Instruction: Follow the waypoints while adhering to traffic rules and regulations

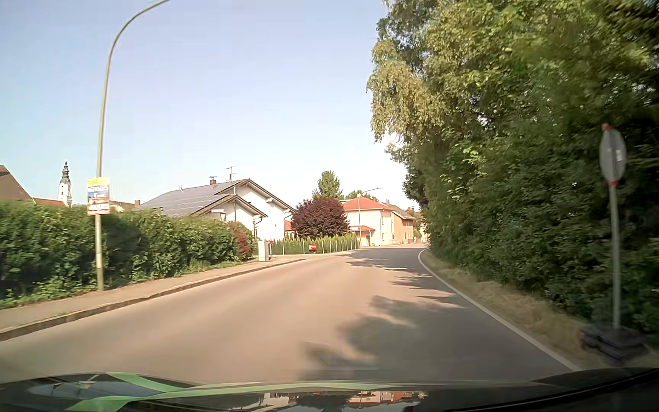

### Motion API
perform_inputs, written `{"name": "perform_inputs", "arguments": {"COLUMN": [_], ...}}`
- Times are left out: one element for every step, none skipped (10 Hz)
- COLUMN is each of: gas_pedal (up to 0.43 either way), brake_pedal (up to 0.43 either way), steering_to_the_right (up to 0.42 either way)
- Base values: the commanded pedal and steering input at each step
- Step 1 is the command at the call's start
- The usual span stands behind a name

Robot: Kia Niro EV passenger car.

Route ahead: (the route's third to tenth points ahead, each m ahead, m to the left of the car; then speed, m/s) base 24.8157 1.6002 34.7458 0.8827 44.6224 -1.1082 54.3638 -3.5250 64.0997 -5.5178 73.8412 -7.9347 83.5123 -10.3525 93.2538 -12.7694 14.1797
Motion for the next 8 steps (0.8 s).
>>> {"name": "perform_inputs", "arguments": {"gas_pedal": [0.189, 0.189, 0.177, 0.169, 0.087, 0.000, 0.000, 0.000], "brake_pedal": [0.000, 0.000, 0.000, 0.000, 0.000, 0.000, 0.000, 0.000], "steering_to_the_right": [0.015, 0.017, 0.020, 0.022, 0.023, 0.023, 0.023, 0.022]}}
